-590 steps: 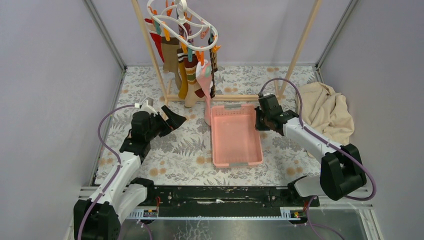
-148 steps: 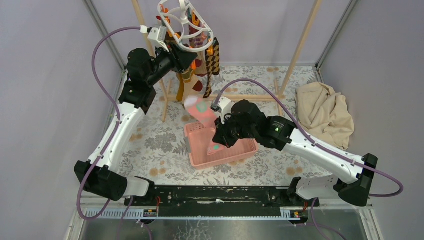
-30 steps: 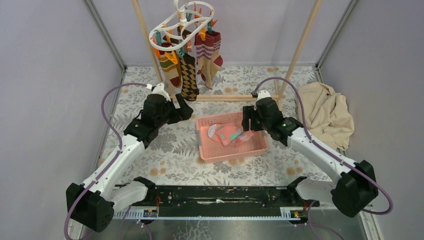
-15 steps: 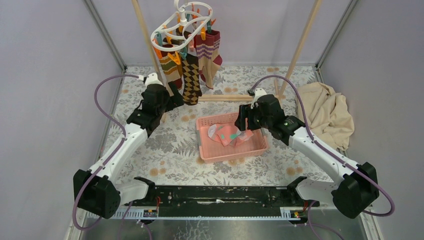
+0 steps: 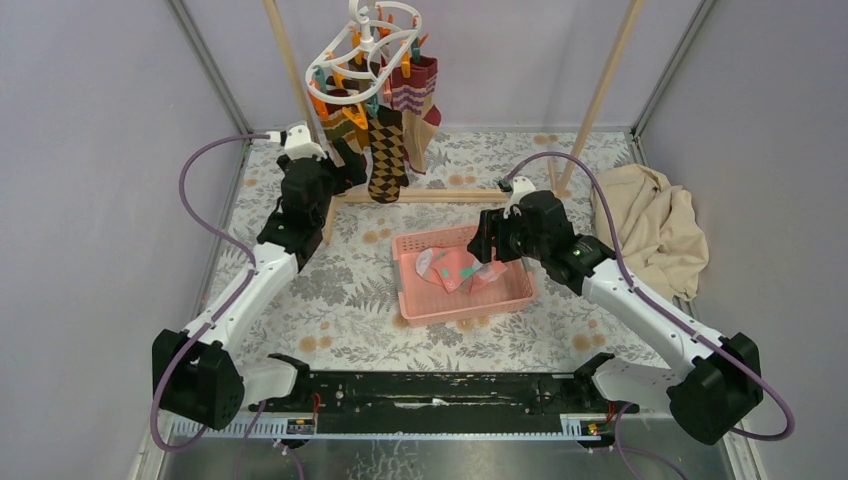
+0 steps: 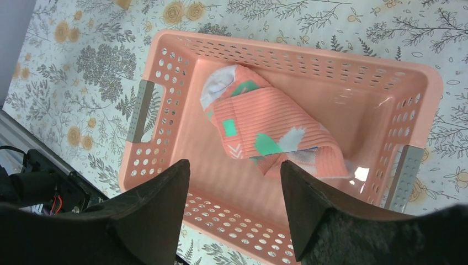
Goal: Remove the socks clipped to the hanger
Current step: Remove the sock from the hanger.
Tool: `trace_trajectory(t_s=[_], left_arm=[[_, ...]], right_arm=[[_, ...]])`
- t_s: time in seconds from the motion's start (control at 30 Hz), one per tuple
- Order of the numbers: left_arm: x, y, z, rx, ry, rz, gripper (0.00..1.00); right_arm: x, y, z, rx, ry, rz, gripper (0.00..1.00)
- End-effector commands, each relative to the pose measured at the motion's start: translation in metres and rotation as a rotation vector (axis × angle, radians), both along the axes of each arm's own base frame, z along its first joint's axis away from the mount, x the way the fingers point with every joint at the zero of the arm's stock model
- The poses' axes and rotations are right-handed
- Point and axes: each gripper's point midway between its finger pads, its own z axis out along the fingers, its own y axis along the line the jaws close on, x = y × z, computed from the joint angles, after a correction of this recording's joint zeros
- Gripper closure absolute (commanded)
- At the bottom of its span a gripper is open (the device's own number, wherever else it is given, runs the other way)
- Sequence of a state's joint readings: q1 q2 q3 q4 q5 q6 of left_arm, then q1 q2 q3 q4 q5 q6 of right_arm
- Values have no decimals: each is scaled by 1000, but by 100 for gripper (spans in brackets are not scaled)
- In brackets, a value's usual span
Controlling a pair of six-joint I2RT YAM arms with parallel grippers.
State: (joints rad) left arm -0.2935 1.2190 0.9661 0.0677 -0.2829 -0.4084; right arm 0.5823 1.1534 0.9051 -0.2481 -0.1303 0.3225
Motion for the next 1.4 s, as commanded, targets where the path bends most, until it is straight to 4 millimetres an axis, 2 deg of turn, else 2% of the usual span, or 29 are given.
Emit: trace_trajectory(t_s=[0.0, 0.13, 0.3, 0.43, 0.57, 0.8, 1.07, 1.2, 1.37], left_arm=[[17, 5, 28, 47, -166, 23, 1], [28, 5, 27, 76, -181, 27, 1], [34, 0, 13, 78, -169, 10, 4], [39, -3, 0, 86, -144, 2, 18], [41, -7, 0, 88, -129, -20, 35], [33, -19, 2, 58, -99, -87, 48], [23, -33, 5, -3, -4, -152, 52], [17, -40, 13, -41, 32, -184, 51], [9, -44, 11, -59, 82, -201, 48]], right_arm=[[0, 7, 17, 62, -38, 22, 32], [-2, 5, 20, 61, -46, 21, 32], [-4, 2, 19, 55, -49, 20, 32], [-5, 4, 18, 56, -41, 28, 32], [-6, 4, 17, 54, -37, 32, 32], [-6, 9, 11, 57, -16, 50, 32], [-6, 12, 8, 63, -2, 60, 32], [-7, 13, 7, 67, 6, 66, 32], [-10, 13, 3, 81, 10, 65, 32]])
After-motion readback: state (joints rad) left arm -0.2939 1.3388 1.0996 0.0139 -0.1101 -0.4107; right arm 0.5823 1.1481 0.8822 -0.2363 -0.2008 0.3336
